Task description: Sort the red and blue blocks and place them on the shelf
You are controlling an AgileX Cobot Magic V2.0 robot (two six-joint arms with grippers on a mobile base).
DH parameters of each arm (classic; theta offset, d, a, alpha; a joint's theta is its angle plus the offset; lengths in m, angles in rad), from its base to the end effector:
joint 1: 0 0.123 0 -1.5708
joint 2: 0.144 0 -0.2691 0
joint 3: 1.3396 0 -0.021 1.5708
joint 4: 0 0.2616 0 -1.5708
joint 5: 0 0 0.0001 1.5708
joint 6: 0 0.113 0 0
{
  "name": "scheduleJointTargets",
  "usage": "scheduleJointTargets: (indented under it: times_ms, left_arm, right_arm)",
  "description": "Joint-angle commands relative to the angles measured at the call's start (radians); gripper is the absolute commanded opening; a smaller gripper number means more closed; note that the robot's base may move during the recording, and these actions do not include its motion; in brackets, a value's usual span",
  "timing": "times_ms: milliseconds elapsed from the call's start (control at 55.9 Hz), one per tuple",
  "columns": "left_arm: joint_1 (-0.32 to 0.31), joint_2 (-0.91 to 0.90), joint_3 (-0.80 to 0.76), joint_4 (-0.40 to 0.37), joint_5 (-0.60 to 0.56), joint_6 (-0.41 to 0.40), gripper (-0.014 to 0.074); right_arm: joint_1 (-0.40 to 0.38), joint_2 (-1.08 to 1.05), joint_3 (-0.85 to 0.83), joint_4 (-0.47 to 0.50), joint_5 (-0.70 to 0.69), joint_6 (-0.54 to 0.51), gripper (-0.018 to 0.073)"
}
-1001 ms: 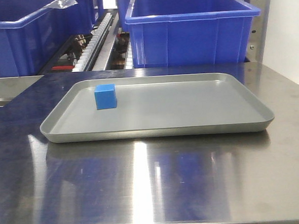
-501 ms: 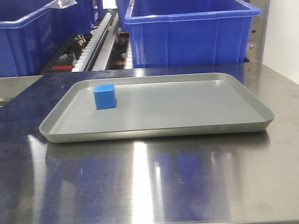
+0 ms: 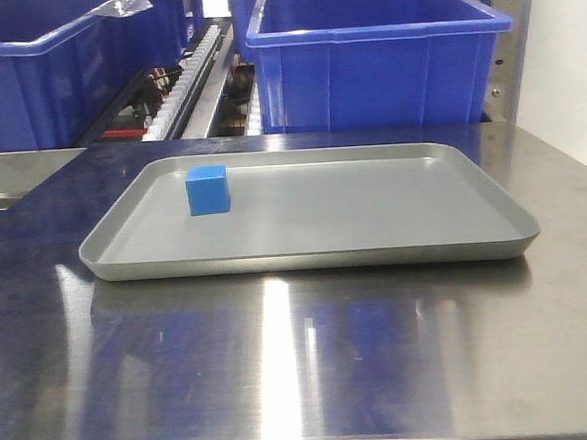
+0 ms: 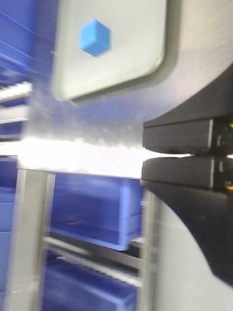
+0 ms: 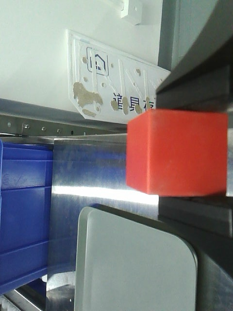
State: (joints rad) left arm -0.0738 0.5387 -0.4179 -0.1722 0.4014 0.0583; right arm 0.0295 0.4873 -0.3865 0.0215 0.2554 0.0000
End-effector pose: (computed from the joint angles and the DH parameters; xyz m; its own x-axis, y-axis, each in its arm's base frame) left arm 0.1548 -0.0191 0.2579 -0.4268 -0.0688 -0.9017 0.0919 0.9886 -0.1189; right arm 0.1535 0.0051 0.2691 -0.2663 0.0129 -0.9638 -0.0292 0.9993 0.0215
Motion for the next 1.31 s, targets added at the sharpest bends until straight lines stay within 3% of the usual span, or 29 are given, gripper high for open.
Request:
scheduleJointTargets:
  times_ms: [0,143,536,661,858,965,1126,1198,1287]
  left_arm:
    - [-0.008,0.132,-0.107,-0.009,-0.056,-0.009,0.0079]
    - [-0.036,0.295,-0.228,0.008,-0.008,-0.022,0.0079]
    - [-0.256,0.728,-0.582,0.19,0.195,-0.451,0.008]
    - [-0.312,0.861,-0.729,0.244,0.293,-0.533,0.008]
    - [-0.399,1.06,-0.966,0.289,0.471,-0.563,0.008]
    - [-0.442,1.165,-1.1,0.358,0.565,-0.614,0.008]
    - [-0.462,1.291,-1.286,0.329,0.646,-0.612,0.0095]
    - [-0.469,1.341,-1.363,0.307,0.662,-0.612,0.0156]
    - [-0.478,1.4,-1.447,0.28,0.68,-0.619,0.0318]
  right_arm:
    - [-0.005,0.0,-0.031,0.0,-0.081,-0.006,0.0405]
    - [-0.005,0.0,-0.031,0.0,-0.081,-0.006,0.0405]
    - [-0.005,0.0,-0.031,0.0,-0.081,-0.006,0.0405]
    - [-0.005,0.0,-0.031,0.0,-0.081,-0.006,0.0405]
    - [-0.005,0.0,-0.031,0.0,-0.081,-0.006,0.0405]
    - [-0.005,0.0,-0.031,0.0,-0.081,-0.006,0.0405]
    - [-0.005,0.0,-0.031,0.0,-0.081,-0.006,0.0405]
    - [-0.005,0.0,-0.031,0.0,-0.081,-0.006,0.0405]
    - [-0.005,0.0,-0.031,0.0,-0.081,-0.006,0.0405]
